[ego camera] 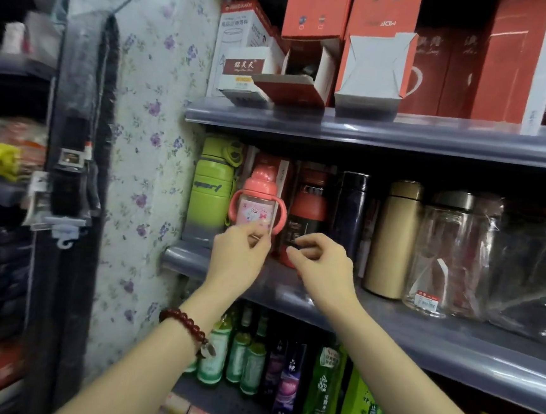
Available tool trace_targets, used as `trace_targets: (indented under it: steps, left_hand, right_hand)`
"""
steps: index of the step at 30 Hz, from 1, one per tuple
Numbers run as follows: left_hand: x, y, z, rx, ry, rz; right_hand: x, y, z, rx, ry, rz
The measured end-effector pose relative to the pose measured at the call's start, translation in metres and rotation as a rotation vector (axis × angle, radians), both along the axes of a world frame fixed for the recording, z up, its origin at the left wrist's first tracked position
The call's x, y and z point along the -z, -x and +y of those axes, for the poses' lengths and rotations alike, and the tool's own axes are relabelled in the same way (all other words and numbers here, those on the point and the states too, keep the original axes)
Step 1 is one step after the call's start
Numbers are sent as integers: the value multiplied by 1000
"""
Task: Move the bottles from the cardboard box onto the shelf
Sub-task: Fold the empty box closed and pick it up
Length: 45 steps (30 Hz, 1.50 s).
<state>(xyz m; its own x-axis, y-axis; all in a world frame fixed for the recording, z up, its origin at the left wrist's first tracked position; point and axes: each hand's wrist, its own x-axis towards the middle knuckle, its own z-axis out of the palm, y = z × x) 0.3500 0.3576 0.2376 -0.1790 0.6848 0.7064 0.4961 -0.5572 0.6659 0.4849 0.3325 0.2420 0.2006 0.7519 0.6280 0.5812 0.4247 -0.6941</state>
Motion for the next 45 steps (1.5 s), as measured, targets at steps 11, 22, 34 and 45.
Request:
trace_targets:
  steps: [11,22,34,45]
  left_hand:
    - [79,186,-133,-526,288,120]
    - [178,375,-291,-1012,597,145]
    - [339,487,-334,-1039,914,59]
    - [593,513,-383,-1078,1281,-231]
  right_hand:
    - [66,162,-27,-498,244,-154]
    - [181,388,-103,-842,364,-412]
    - [372,505,-124,-926,595,-691]
    - [619,538,-134,-1091,830,-909]
